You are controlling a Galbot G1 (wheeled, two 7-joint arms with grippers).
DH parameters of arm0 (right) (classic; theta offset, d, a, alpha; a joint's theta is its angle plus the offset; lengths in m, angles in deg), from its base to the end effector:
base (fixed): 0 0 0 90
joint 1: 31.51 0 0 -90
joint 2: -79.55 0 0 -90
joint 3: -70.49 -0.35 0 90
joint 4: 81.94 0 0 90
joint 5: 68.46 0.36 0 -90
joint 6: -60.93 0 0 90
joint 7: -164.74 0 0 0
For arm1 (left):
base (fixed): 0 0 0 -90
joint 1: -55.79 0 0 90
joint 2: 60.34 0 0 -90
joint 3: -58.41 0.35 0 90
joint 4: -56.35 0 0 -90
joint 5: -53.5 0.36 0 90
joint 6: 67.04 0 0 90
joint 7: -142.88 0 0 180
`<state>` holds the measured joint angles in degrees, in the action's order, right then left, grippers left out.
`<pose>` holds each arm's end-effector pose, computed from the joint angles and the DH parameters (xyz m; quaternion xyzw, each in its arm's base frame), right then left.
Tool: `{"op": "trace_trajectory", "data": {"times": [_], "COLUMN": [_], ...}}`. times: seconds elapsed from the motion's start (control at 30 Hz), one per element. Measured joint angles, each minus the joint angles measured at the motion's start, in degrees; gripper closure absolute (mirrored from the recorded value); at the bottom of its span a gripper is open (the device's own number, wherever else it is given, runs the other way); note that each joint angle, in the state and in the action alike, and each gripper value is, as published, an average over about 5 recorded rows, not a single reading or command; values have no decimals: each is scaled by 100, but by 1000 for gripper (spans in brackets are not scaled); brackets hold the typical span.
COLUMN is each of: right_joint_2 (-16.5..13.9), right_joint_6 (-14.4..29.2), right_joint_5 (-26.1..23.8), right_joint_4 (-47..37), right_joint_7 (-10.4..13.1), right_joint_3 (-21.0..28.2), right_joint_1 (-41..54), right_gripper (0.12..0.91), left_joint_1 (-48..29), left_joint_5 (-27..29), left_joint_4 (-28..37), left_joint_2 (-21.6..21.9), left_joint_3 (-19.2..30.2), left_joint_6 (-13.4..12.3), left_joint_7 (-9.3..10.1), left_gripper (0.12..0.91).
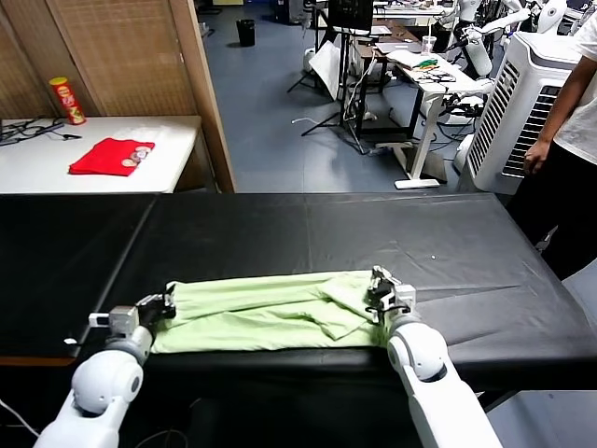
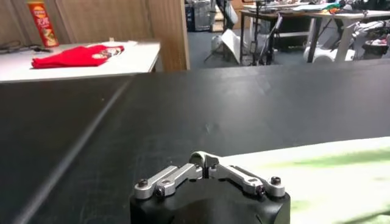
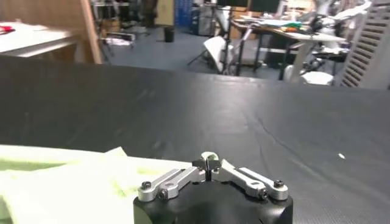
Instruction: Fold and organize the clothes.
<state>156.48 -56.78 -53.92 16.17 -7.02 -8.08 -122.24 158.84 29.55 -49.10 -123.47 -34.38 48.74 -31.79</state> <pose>0.3454 0.0011 -0.3119 0.0445 -0.9787 0.0216 0.1995 0.2882 0.1299 -0.2916 0.0130 -0.9782 -0.0418 0.2032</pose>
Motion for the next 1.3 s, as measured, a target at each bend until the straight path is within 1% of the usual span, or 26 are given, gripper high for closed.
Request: {"op": "trace_trajectory", "data": {"times": [0.03,0.07,0.1,0.2,0.23,0.27,0.3,0.33,0.4,0.43,0.47,0.53,0.6,0.7,0.87,1.0,1.07,1.17,1.27,1.3], "right_joint_2": [-4,-13,-26,-92,-122,-153,-188,-223,-291,-326,-356,-401,-421,-428,-422,-416,-416,-410,-397,-393], "right_joint_6": [-1,0,0,2,2,2,3,3,4,6,8,15,21,30,34,34,34,34,33,33], "right_joint_5": [5,12,21,83,112,149,192,231,306,337,360,398,418,425,413,400,392,373,353,350], "right_joint_4": [32,68,111,274,344,418,502,587,763,854,940,1105,1244,1400,1553,1628,1653,1669,1683,1689], "right_joint_7": [-49,-94,-134,-208,-222,-232,-240,-244,-253,-259,-266,-281,-294,-315,-330,-339,-347,-357,-375,-384], "right_joint_3": [-16,-32,-47,-96,-117,-140,-166,-193,-250,-284,-319,-387,-436,-467,-469,-468,-467,-467,-464,-463], "right_joint_1": [-20,-42,-70,-181,-228,-277,-332,-389,-504,-565,-623,-738,-837,-943,-1036,-1074,-1088,-1106,-1122,-1125], "right_gripper": [890,861,833,676,626,559,509,459,361,325,288,244,232,228,227,227,227,227,227,227], "left_joint_1": [-18,-37,-54,-71,-59,-38,-9,25,110,161,220,358,524,759,986,1065,1100,1142,1166,1174], "left_joint_5": [11,18,21,3,-15,-40,-71,-118,-251,-338,-444,-653,-813,-894,-919,-822,-798,-822,-817,-810], "left_joint_4": [12,24,33,32,19,-2,-29,-63,-153,-209,-274,-419,-560,-666,-674,-607,-576,-554,-558,-564], "left_joint_2": [7,16,27,77,99,123,148,170,201,206,201,168,108,6,-129,-203,-235,-278,-321,-334], "left_joint_3": [-3,-7,-13,-53,-72,-95,-121,-150,-220,-258,-302,-389,-461,-508,-534,-538,-539,-540,-535,-531], "left_joint_6": [-23,-44,-58,-68,-66,-63,-58,-50,-22,-4,14,37,29,-7,-61,-126,-153,-185,-205,-207], "left_joint_7": [-16,-31,-42,-54,-55,-54,-54,-53,-45,-41,-35,-30,-37,-44,-47,-48,-50,-58,-73,-82], "left_gripper": [870,848,810,655,588,538,487,421,331,288,262,240,235,233,232,232,247,329,469,502]}}
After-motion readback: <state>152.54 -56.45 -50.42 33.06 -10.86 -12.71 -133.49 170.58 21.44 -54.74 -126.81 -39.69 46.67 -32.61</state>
